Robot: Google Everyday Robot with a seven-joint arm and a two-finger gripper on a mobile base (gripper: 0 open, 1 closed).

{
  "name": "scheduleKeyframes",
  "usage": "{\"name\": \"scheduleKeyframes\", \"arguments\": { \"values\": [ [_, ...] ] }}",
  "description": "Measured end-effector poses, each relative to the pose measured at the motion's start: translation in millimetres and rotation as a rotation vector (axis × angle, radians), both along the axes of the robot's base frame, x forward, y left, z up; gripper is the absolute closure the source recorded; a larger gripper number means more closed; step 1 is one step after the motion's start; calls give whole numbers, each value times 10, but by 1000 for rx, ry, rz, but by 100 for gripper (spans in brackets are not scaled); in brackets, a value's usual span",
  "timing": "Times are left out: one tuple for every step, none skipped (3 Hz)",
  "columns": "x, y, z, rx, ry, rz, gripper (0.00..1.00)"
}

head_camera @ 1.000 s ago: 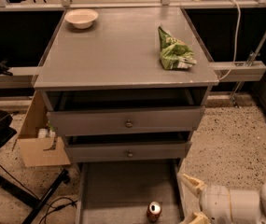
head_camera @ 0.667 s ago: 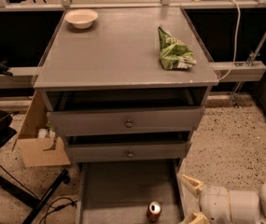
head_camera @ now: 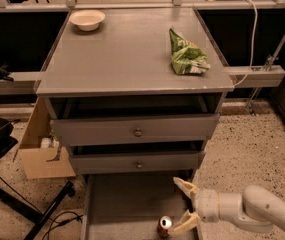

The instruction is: Pick coke can from bottom drawer and place on counter

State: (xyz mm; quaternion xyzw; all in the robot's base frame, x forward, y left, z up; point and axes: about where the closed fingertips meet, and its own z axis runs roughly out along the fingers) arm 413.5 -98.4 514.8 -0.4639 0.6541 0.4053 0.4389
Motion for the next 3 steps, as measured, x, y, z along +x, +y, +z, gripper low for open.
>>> {"name": "scheduleKeyframes", "arguments": {
  "values": [
    [354, -7, -556, 52, -59, 25, 0],
    [574, -156, -1050, 73, -69, 13, 0],
    [592, -165, -1048, 71, -72, 10, 0]
  ]
}}
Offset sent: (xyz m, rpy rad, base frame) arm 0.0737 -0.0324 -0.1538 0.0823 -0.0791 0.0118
